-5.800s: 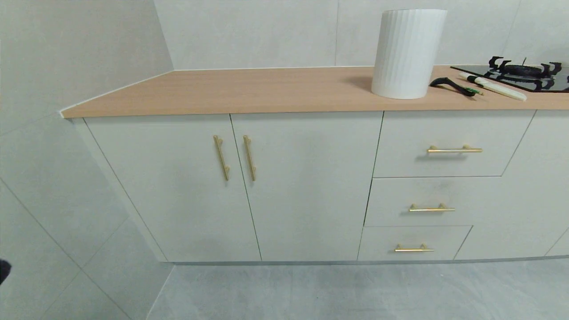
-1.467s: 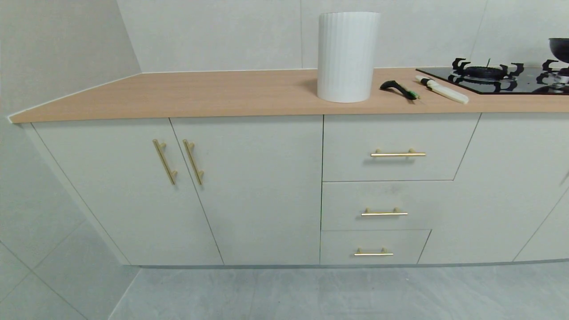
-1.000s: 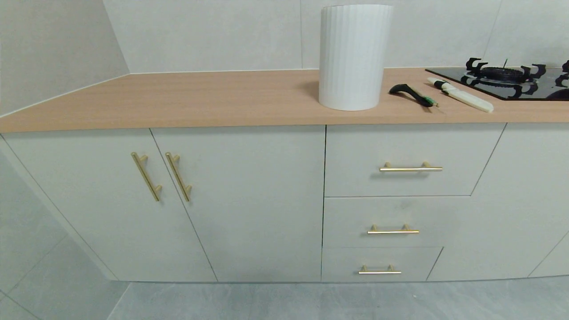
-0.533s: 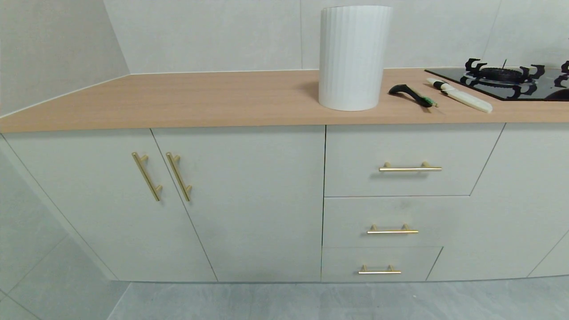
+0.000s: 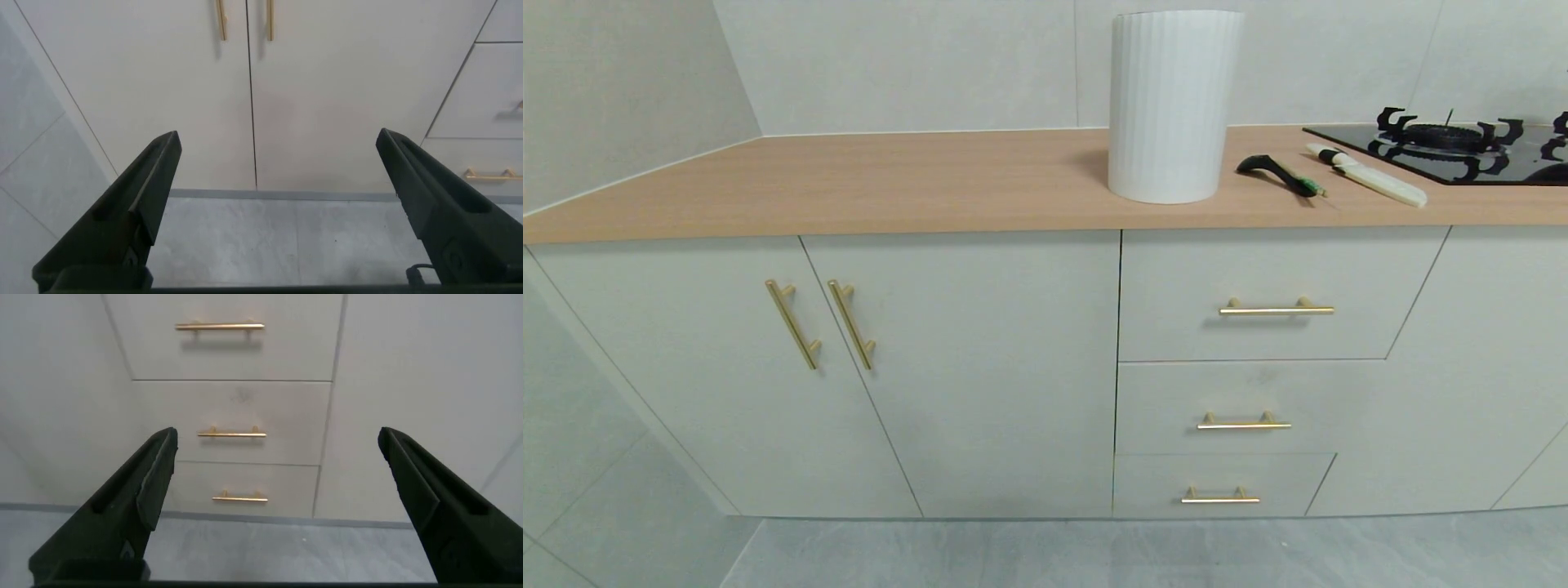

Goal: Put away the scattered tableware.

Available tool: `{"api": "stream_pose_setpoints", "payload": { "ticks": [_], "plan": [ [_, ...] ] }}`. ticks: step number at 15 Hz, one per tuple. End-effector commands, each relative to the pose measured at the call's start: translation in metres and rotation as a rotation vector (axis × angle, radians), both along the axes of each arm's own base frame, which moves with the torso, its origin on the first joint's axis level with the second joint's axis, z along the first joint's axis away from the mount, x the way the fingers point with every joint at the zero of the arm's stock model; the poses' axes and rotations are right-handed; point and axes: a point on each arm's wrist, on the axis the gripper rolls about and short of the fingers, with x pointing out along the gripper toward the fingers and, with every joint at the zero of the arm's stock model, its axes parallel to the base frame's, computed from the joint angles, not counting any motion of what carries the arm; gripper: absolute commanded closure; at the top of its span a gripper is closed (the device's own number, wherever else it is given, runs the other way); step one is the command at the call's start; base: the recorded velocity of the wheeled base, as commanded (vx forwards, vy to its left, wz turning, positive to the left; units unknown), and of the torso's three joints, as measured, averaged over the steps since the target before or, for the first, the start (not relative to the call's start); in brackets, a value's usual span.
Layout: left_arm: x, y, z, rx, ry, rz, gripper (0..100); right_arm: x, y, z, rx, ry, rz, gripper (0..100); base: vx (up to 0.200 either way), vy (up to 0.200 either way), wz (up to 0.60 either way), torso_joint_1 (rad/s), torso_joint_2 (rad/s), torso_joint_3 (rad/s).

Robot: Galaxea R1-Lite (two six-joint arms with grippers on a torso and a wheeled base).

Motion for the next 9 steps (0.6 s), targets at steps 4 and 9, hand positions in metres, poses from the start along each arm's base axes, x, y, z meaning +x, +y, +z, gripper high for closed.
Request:
{"api": "stream_pose_setpoints", "payload": {
  "ticks": [4, 9],
  "plan": [
    [0.000, 0.000, 0.000, 0.000, 0.001, 0.000, 0, 0.055, 0.006, 0.048, -0.015, 0.257, 0.154, 0, 0.000, 0.000, 0.00, 0.000, 0.00, 0.000],
    [0.000, 0.000, 0.000, 0.000, 0.001, 0.000, 0, 0.132, 0.019, 0.060, -0.048, 0.438, 0.185, 0, 0.000, 0.000, 0.00, 0.000, 0.00, 0.000]
  ]
}}
